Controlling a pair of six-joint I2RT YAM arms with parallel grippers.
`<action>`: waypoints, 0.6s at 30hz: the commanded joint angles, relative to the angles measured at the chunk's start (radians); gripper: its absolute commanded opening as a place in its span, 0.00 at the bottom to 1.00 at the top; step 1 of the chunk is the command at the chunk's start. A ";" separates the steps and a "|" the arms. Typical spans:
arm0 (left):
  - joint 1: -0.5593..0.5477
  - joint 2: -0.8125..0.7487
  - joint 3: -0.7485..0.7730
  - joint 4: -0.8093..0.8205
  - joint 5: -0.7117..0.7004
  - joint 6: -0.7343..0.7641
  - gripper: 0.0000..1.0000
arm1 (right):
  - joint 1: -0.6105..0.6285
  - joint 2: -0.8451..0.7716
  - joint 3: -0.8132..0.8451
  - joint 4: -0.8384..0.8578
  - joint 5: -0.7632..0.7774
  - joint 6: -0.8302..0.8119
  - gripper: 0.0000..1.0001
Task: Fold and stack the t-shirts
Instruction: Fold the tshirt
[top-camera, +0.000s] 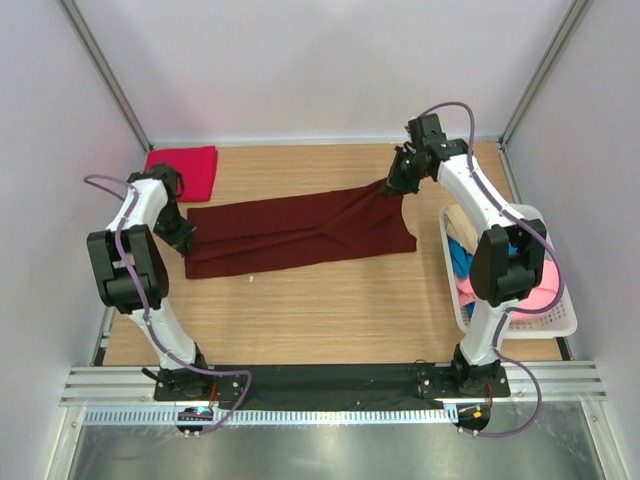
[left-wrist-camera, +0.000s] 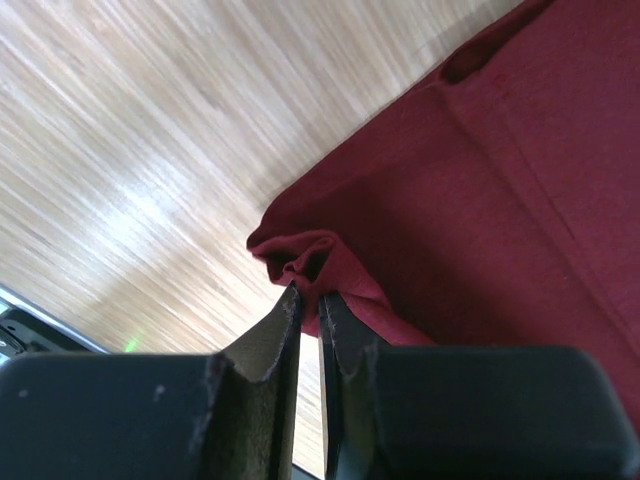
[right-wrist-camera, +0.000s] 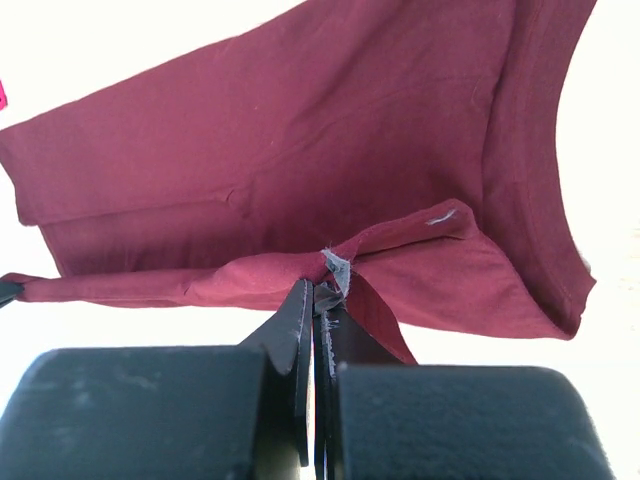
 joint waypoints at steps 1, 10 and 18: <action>0.001 0.039 0.062 -0.029 -0.033 0.009 0.12 | -0.011 0.019 0.069 0.030 -0.014 -0.008 0.01; 0.000 0.142 0.165 -0.052 -0.030 0.014 0.12 | -0.035 0.080 0.109 0.037 -0.018 -0.014 0.01; -0.002 0.207 0.227 -0.067 -0.042 0.024 0.13 | -0.035 0.158 0.169 0.040 -0.026 -0.007 0.01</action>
